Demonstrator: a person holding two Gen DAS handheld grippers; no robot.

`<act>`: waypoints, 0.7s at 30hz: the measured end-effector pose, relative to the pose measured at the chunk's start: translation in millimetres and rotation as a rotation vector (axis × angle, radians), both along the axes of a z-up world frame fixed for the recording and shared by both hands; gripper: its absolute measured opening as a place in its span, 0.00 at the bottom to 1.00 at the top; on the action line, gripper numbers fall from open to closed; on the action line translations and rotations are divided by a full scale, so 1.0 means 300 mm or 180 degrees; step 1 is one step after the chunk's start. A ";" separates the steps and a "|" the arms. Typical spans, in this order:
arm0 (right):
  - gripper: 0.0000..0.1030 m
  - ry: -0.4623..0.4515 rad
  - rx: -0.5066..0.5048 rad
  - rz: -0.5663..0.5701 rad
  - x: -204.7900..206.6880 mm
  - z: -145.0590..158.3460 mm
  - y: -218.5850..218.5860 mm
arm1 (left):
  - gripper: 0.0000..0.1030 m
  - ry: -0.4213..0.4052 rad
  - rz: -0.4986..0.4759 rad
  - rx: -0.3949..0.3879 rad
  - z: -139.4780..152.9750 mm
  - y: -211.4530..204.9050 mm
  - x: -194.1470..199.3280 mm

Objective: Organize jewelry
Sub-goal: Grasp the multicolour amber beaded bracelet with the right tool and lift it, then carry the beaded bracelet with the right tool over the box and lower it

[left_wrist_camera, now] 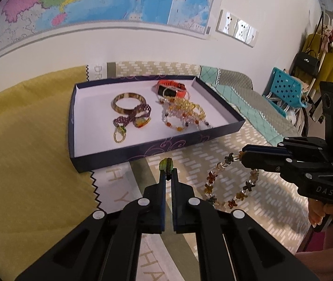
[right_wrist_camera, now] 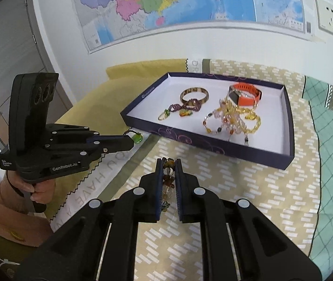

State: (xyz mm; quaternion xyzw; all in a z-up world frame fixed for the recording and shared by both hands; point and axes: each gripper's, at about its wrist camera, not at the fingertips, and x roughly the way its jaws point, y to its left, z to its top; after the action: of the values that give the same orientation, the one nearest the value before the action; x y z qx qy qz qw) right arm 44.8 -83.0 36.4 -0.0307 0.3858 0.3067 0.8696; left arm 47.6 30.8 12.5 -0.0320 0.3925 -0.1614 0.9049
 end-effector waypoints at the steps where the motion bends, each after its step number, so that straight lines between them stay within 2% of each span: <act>1: 0.10 -0.0018 0.0007 0.0003 -0.003 0.008 0.000 | 0.03 -0.0021 0.0000 -0.0004 0.009 0.001 -0.003; 21: 0.10 -0.0311 0.0024 -0.0064 0.038 0.123 -0.018 | 0.03 -0.0259 0.0004 -0.0015 0.098 0.009 0.001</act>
State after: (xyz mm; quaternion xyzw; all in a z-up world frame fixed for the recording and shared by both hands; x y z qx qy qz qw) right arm 56.4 -88.5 73.4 -0.0384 0.3420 0.2975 0.8905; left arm 48.0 33.6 41.8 -0.0278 0.3550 -0.1630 0.9201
